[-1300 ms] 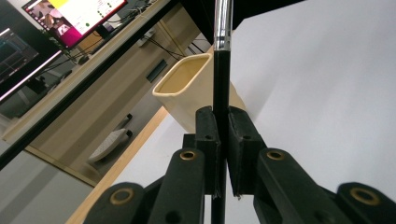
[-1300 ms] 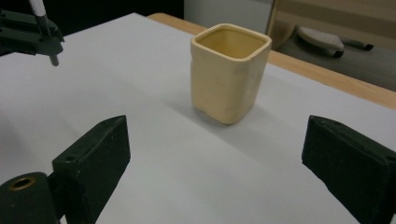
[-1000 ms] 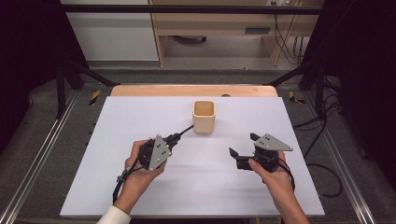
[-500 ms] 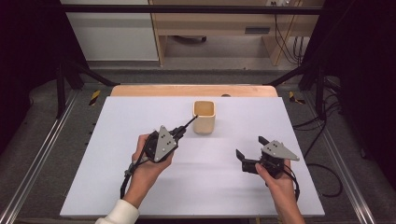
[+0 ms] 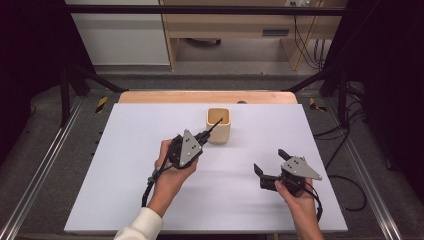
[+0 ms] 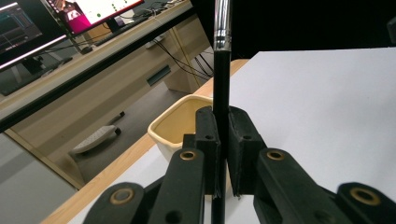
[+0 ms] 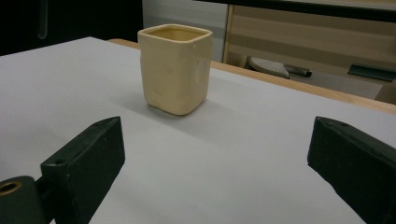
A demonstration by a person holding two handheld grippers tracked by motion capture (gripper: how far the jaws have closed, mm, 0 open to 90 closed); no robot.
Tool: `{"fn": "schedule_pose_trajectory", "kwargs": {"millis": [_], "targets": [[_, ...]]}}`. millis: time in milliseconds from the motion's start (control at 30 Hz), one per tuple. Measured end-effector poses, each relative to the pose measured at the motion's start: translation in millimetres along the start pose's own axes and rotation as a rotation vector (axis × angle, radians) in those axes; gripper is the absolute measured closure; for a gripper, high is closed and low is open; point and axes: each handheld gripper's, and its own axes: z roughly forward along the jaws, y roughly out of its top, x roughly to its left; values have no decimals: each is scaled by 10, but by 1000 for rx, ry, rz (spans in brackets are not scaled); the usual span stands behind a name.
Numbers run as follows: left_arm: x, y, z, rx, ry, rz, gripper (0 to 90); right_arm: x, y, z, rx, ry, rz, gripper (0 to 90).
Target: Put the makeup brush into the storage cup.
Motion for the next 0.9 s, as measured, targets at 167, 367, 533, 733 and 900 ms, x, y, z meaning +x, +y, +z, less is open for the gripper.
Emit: {"fn": "schedule_pose_trajectory", "kwargs": {"millis": [167, 367, 533, 733, 900], "targets": [[24, 77, 103, -11, -2, -6, 840, 32, -30, 2, -6, 7, -25, 45], [66, 150, 188, -32, 17, -31, 840, 41, -48, 6, -8, 7, -16, 43], [89, 180, 231, -42, 25, -58, 840, 38, -59, -6, -14, 8, -9, 42], [115, 220, 249, -71, 28, -76, 840, 43, -58, -5, -23, 3, 10, 51], [150, 210, 261, -79, 39, -106, 839, 36, -65, -11, -25, 7, 20, 40]]}}
